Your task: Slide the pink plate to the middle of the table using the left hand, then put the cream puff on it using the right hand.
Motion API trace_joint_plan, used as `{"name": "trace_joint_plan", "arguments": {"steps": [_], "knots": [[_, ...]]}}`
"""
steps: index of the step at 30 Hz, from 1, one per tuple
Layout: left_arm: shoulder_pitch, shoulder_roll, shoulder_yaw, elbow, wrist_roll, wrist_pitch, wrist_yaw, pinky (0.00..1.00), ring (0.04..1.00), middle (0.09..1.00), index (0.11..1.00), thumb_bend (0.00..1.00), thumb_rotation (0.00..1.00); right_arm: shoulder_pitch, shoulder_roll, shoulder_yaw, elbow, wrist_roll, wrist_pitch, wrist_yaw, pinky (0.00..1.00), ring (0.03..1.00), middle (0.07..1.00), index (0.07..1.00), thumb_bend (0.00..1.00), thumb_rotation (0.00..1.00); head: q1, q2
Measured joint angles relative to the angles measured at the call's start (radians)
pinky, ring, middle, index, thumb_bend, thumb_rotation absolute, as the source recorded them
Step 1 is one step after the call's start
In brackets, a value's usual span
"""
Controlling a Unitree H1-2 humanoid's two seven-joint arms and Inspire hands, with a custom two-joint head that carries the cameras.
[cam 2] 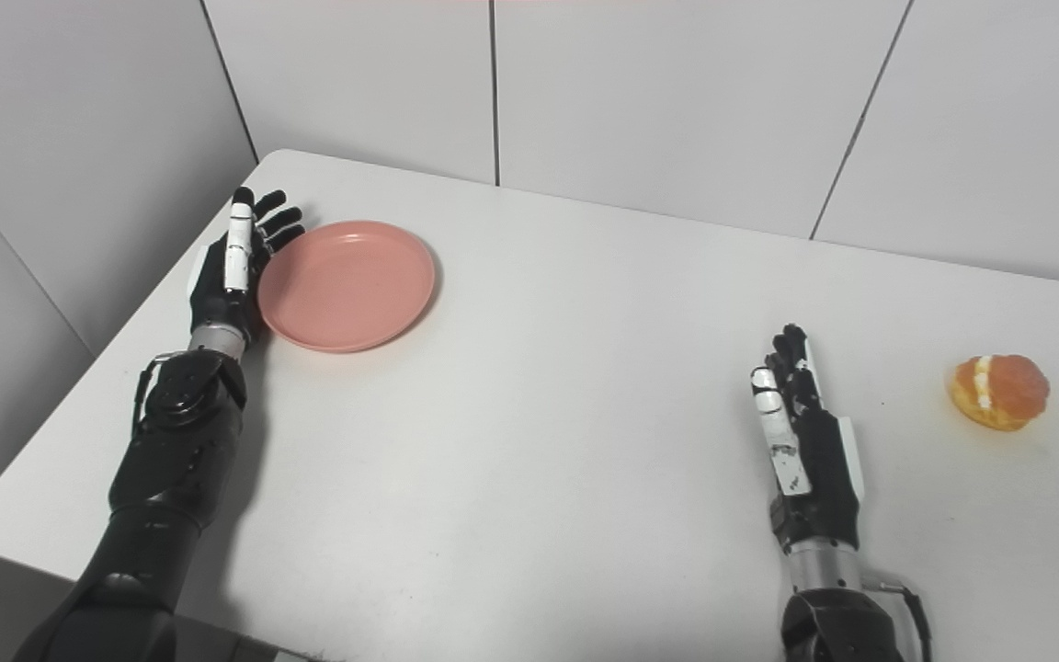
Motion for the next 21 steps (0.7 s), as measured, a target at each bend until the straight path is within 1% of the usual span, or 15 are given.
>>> {"name": "trace_joint_plan", "arguments": {"steps": [4, 6, 8, 11, 13, 17, 20, 21], "knots": [[0.002, -0.021, -0.003, -0.032, -0.009, 0.033, -0.005, 0.79, 0.81, 0.797, 0.779, 0.69, 1.0, 0.0, -0.001, -0.001, 0.0, -0.003, 0.0, 0.0, 1.0, 0.995, 0.989, 0.982, 0.64, 0.8, -0.008, 0.008], [0.005, -0.032, -0.013, -0.053, -0.01, 0.045, -0.009, 0.79, 0.812, 0.8, 0.781, 0.69, 1.0, 0.0, -0.002, 0.0, -0.001, -0.005, 0.0, 0.0, 1.0, 0.997, 0.991, 0.984, 0.65, 0.81, -0.009, 0.008], [0.008, -0.046, -0.024, -0.074, -0.01, 0.06, -0.01, 0.8, 0.818, 0.804, 0.786, 0.69, 1.0, 0.0, -0.002, 0.0, -0.001, -0.005, 0.0, 0.0, 1.0, 0.996, 0.99, 0.984, 0.65, 0.81, -0.011, 0.008], [0.015, -0.061, -0.046, -0.104, -0.009, 0.078, -0.014, 0.81, 0.823, 0.808, 0.791, 0.68, 1.0, 0.0, -0.002, 0.0, -0.001, -0.008, 0.0, -0.001, 1.0, 0.996, 0.991, 0.984, 0.66, 0.81, -0.018, 0.014], [0.019, -0.067, -0.06, -0.12, -0.006, 0.091, -0.023, 0.81, 0.817, 0.803, 0.789, 0.66, 1.0, 0.0, -0.001, 0.0, -0.002, -0.011, 0.0, -0.001, 1.0, 1.0, 0.995, 0.985, 0.69, 0.82, -0.025, 0.015], [0.027, -0.084, -0.07, -0.147, 0.0, 0.115, -0.025, 0.79, 0.81, 0.797, 0.788, 0.66, 1.0, 0.001, -0.002, 0.0, -0.005, -0.013, 0.001, -0.002, 1.0, 1.0, 0.994, 0.988, 0.7, 0.83, -0.026, 0.015], [0.028, -0.094, -0.077, -0.152, 0.001, 0.123, -0.026, 0.8, 0.809, 0.797, 0.785, 0.67, 1.0, 0.001, -0.002, -0.001, -0.004, -0.016, 0.001, -0.005, 1.0, 1.0, 0.993, 0.989, 0.67, 0.83, -0.034, 0.015], [0.028, -0.094, -0.082, -0.154, 0.001, 0.126, -0.028, 0.81, 0.82, 0.806, 0.793, 0.67, 1.0, 0.001, -0.001, -0.001, -0.004, -0.017, 0.001, -0.006, 1.0, 1.0, 0.994, 0.989, 0.66, 0.82, -0.043, 0.017]]}}
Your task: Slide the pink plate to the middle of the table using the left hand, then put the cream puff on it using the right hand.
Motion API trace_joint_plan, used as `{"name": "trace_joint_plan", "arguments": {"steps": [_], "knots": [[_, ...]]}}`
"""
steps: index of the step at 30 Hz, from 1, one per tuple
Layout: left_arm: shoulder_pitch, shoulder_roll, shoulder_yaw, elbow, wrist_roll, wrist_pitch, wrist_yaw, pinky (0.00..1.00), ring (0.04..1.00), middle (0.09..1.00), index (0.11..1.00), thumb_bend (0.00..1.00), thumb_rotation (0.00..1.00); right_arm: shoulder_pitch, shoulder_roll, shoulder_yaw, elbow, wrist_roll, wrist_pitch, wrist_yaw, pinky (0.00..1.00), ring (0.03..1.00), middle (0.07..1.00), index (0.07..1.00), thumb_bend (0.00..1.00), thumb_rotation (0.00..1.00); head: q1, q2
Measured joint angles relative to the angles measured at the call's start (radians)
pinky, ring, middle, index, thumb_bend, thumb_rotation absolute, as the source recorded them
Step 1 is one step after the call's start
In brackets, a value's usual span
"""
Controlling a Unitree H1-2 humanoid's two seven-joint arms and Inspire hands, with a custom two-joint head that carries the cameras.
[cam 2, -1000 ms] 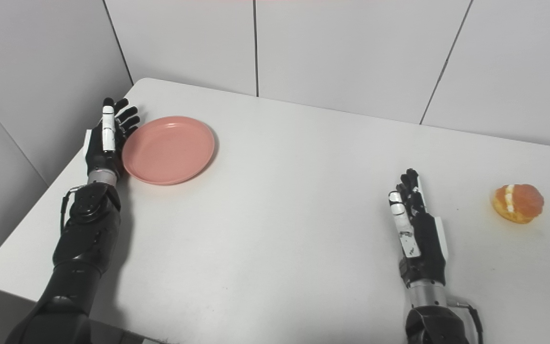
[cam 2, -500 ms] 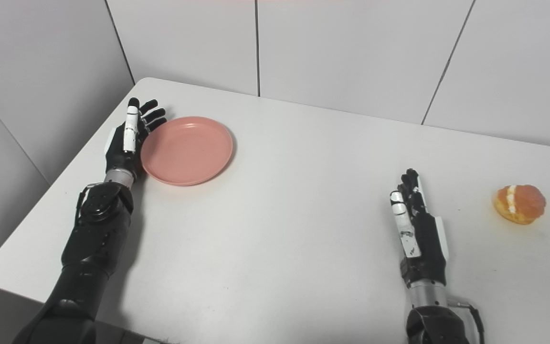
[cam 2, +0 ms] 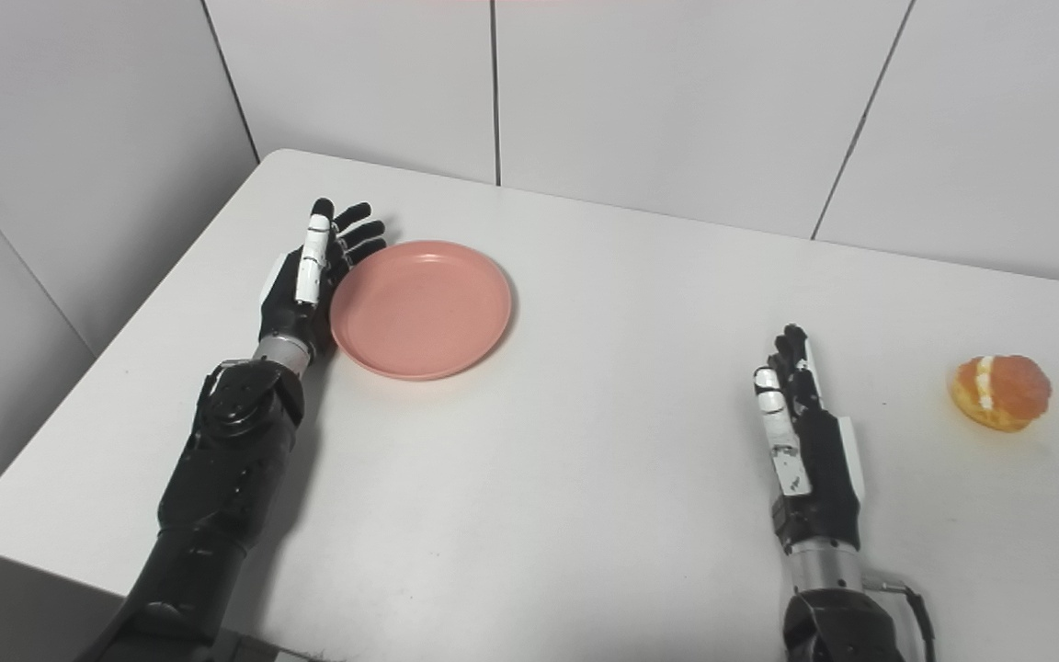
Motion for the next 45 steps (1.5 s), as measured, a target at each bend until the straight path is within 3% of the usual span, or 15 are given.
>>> {"name": "trace_joint_plan", "arguments": {"steps": [4, 10, 20, 27, 32, 38, 42, 45], "knots": [[0.005, -0.001, -0.028, -0.022, 0.001, 0.021, -0.023, 0.8, 0.818, 0.807, 0.794, 0.66, 1.0, 0.0, -0.001, 0.0, 0.0, 0.0, 0.0, -0.001, 1.0, 0.999, 0.995, 0.99, 0.63, 0.8, -0.005, 0.002], [0.02, -0.031, -0.057, -0.081, 0.004, 0.072, -0.026, 0.83, 0.824, 0.81, 0.798, 0.66, 1.0, 0.001, -0.001, 0.003, -0.002, -0.025, 0.0, -0.012, 0.98, 0.962, 0.966, 0.97, 0.59, 0.8, -0.072, 0.02], [0.059, -0.041, -0.112, -0.17, 0.024, 0.119, -0.041, 0.85, 0.83, 0.829, 0.816, 0.65, 1.0, 0.005, 0.012, 0.011, -0.009, -0.084, 0.0, -0.058, 0.95, 0.944, 0.95, 0.949, 0.62, 0.79, -0.198, 0.043], [0.074, -0.056, -0.128, -0.192, 0.023, 0.123, -0.07, 0.84, 0.85, 0.847, 0.838, 0.64, 1.0, 0.004, 0.041, 0.017, -0.008, -0.112, 0.0, -0.094, 0.94, 0.941, 0.948, 0.944, 0.61, 0.81, -0.297, 0.048], [0.098, -0.071, -0.154, -0.221, 0.027, 0.123, -0.089, 0.86, 0.863, 0.853, 0.846, 0.61, 1.0, 0.002, 0.052, 0.019, -0.004, -0.121, 0.0, -0.104, 0.93, 0.937, 0.945, 0.938, 0.66, 0.83, -0.37, 0.049], [0.124, -0.085, -0.176, -0.237, 0.03, 0.092, -0.104, 0.88, 0.877, 0.871, 0.863, 0.59, 1.0, 0.002, 0.054, 0.038, -0.003, -0.175, 0.002, -0.127, 0.94, 0.948, 0.959, 0.959, 0.64, 0.92, -0.408, 0.045], [0.144, -0.099, -0.19, -0.237, 0.03, 0.054, -0.12, 0.89, 0.887, 0.885, 0.877, 0.6, 1.0, 0.002, 0.055, 0.055, -0.002, -0.186, 0.003, -0.125, 0.95, 0.962, 0.97, 0.974, 0.64, 0.94, -0.43, 0.038], [0.157, -0.102, -0.195, -0.26, 0.025, 0.068, -0.129, 0.9, 0.894, 0.894, 0.883, 0.61, 1.0, 0.0, 0.055, 0.056, 0.0, -0.191, 0.003, -0.125, 0.96, 0.968, 0.976, 0.982, 0.63, 0.95, -0.44, 0.034]]}}
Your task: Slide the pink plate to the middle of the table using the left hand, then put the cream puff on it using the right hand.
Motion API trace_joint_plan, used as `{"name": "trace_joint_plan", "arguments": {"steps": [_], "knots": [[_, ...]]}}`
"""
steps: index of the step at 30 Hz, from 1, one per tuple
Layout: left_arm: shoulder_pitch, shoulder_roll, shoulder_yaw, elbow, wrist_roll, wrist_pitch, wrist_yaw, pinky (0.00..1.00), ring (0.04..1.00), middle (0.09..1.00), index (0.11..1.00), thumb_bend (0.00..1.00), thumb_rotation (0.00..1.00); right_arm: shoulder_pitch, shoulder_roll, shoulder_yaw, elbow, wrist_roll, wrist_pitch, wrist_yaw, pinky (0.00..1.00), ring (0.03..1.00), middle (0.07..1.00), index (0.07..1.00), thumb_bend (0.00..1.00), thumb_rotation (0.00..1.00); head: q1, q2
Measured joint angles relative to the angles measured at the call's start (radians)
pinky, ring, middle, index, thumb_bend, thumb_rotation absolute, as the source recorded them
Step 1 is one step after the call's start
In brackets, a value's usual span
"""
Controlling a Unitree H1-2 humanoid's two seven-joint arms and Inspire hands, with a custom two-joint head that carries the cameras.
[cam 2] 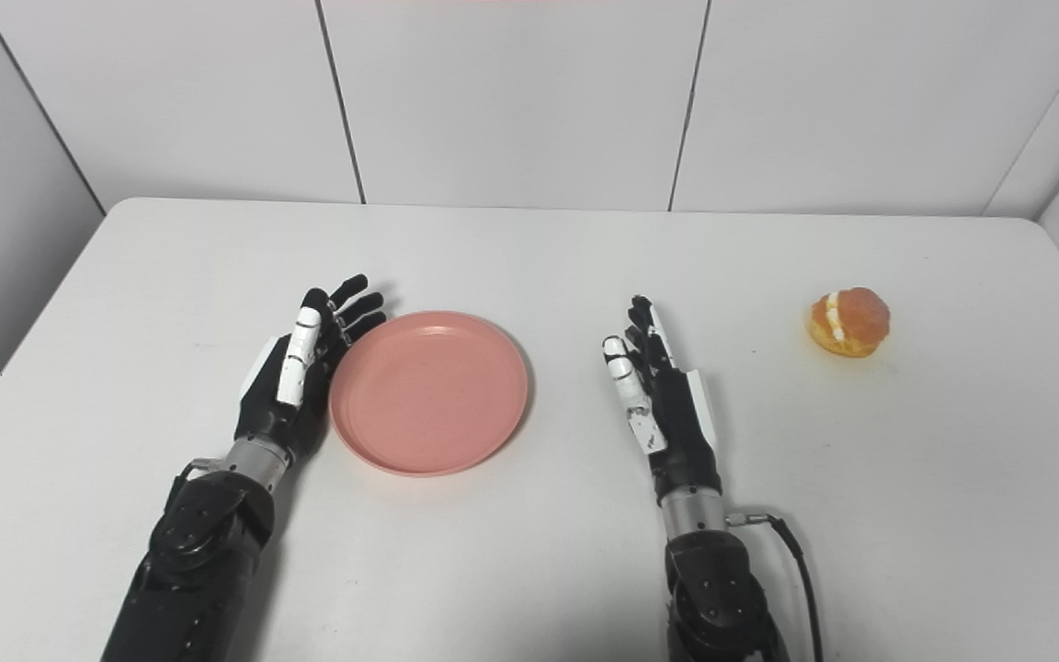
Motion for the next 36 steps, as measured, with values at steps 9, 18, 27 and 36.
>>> {"name": "trace_joint_plan", "arguments": {"steps": [9, 18, 27, 36], "knots": [[0.036, -0.046, 0.009, -0.047, -0.025, 0.026, -0.005, 0.9, 0.896, 0.886, 0.856, 0.59, 0.88, -0.009, 0.0, 0.014, 0.013, 0.007, 0.002, 0.014, 1.0, 1.0, 0.999, 1.0, 0.6, 0.97, -0.049, -0.005], [0.064, -0.046, -0.043, -0.083, -0.025, 0.035, -0.066, 1.0, 0.961, 0.961, 0.957, 0.59, 1.0, -0.017, 0.001, 0.017, 0.022, 0.021, 0.002, 0.02, 1.0, 1.0, 1.0, 1.0, 0.61, 0.97, -0.058, -0.005], [0.082, -0.042, -0.052, -0.092, -0.025, 0.023, -0.085, 0.99, 0.952, 0.955, 0.954, 0.55, 1.0, -0.017, -0.003, 0.024, 0.022, 0.013, 0.002, 0.021, 1.0, 1.0, 1.0, 1.0, 0.62, 0.98, -0.083, 0.005], [0.092, -0.04, -0.076, -0.093, -0.02, -0.001, -0.085, 0.98, 0.959, 0.96, 0.952, 0.57, 1.0, -0.017, -0.005, 0.024, 0.022, 0.008, 0.002, 0.019, 1.0, 0.996, 1.0, 1.0, 0.6, 0.98, -0.08, 0.006]]}}
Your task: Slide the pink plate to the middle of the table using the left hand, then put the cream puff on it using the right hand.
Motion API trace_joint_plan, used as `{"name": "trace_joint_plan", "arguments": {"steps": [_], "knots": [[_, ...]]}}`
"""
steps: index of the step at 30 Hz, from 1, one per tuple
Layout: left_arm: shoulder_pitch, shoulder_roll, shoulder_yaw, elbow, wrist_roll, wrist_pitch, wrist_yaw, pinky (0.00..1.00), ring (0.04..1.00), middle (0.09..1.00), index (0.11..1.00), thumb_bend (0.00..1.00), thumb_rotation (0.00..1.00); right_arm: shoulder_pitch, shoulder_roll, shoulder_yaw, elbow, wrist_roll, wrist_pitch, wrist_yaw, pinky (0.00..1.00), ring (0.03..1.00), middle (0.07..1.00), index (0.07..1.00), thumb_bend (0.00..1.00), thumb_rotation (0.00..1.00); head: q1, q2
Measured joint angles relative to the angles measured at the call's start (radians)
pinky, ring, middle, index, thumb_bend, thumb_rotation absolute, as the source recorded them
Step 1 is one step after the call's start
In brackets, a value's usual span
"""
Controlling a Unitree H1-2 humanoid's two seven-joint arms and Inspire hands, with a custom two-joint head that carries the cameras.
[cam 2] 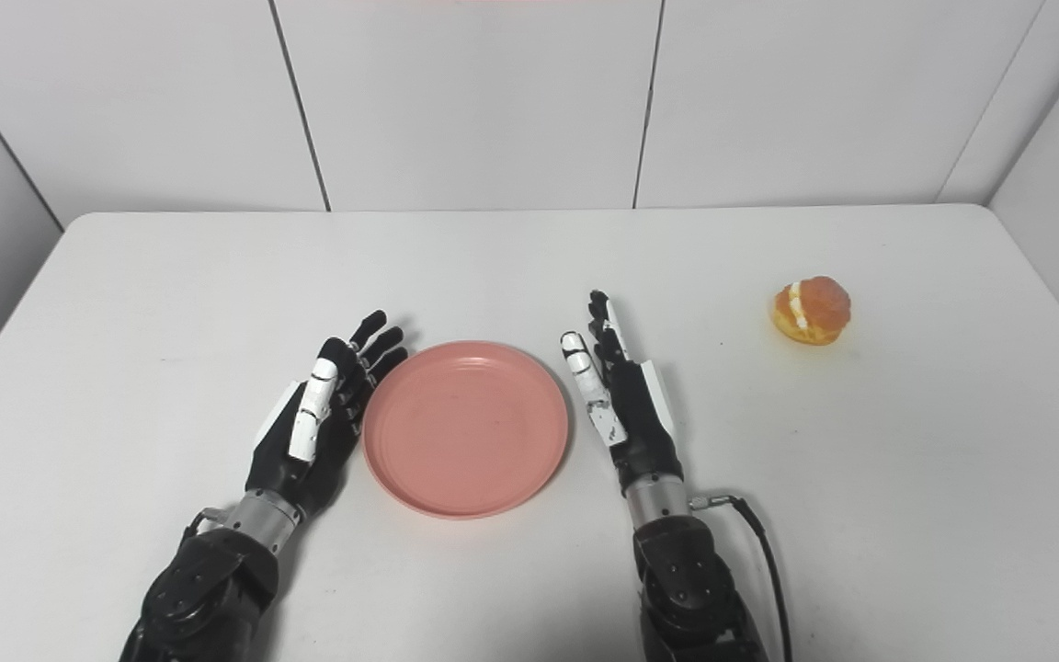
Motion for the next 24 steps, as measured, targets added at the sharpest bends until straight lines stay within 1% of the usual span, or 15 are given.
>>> {"name": "trace_joint_plan", "arguments": {"steps": [3, 7, 11, 13, 15, 17, 18, 20, 21, 24], "knots": [[0.0, 0.002, -0.003, 0.0, 0.0, -0.002, 0.0, 0.99, 0.966, 0.969, 0.962, 0.56, 1.0, 0.0, 0.0, 0.0, 0.0, -0.017, 0.0, -0.01, 0.99, 0.971, 0.985, 0.991, 0.59, 0.99, 0.003, 0.0], [0.0, 0.005, -0.005, 0.0, -0.001, -0.003, -0.001, 0.99, 0.968, 0.971, 0.964, 0.57, 1.0, -0.006, 0.0, -0.001, 0.004, -0.052, 0.0, -0.031, 0.95, 0.949, 0.964, 0.974, 0.63, 0.98, 0.003, -0.002], [0.0, 0.008, -0.01, 0.012, 0.0, -0.027, -0.004, 0.99, 0.962, 0.964, 0.958, 0.59, 1.0, -0.023, 0.0, -0.023, 0.005, -0.048, 0.0, -0.046, 0.99, 0.983, 0.987, 0.993, 0.65, 0.93, 0.002, 0.002], [0.0, 0.006, -0.012, 0.015, 0.018, -0.038, -0.001, 0.99, 0.949, 0.953, 0.949, 0.57, 1.0, -0.041, -0.002, -0.043, 0.013, -0.028, -0.013, -0.047, 1.0, 0.998, 0.998, 0.999, 0.64, 0.89, 0.002, 0.0], [0.0, 0.002, -0.014, 0.018, 0.036, -0.046, 0.006, 1.0, 0.952, 0.955, 0.953, 0.56, 1.0, -0.064, -0.009, -0.059, 0.031, -0.008, -0.049, -0.048, 1.0, 1.0, 1.0, 1.0, 0.63, 0.88, 0.002, -0.003], [0.0, -0.007, -0.015, 0.03, 0.049, -0.065, 0.014, 1.0, 0.97, 0.968, 0.967, 0.55, 1.0, -0.085, -0.016, -0.075, 0.033, -0.006, -0.067, -0.058, 0.98, 1.0, 1.0, 1.0, 0.61, 0.89, -0.002, -0.003], [0.0, -0.012, -0.015, 0.039, 0.062, -0.08, 0.019, 1.0, 0.979, 0.975, 0.975, 0.55, 1.0, -0.096, -0.018, -0.086, 0.033, -0.013, -0.073, -0.075, 0.97, 0.981, 0.984, 0.986, 0.61, 0.89, -0.002, -0.003], [0.0, -0.019, -0.015, 0.049, 0.073, -0.101, 0.024, 1.0, 0.986, 0.98, 0.979, 0.55, 1.0, -0.117, -0.023, -0.106, 0.029, -0.046, -0.086, -0.121, 0.98, 0.969, 0.974, 0.98, 0.6, 0.93, -0.003, -0.006], [-0.001, -0.023, -0.015, 0.052, 0.082, -0.111, 0.026, 1.0, 0.99, 0.984, 0.982, 0.54, 1.0, -0.127, -0.029, -0.113, 0.022, -0.067, -0.089, -0.144, 0.98, 0.965, 0.97, 0.978, 0.6, 0.95, -0.003, 0.004], [-0.001, -0.024, -0.013, 0.057, 0.089, -0.124, 0.027, 1.0, 0.998, 0.995, 0.995, 0.54, 1.0, -0.152, -0.063, -0.126, -0.01, -0.104, -0.101, -0.176, 0.97, 0.972, 0.976, 0.985, 0.62, 0.97, -0.005, 0.003]]}}
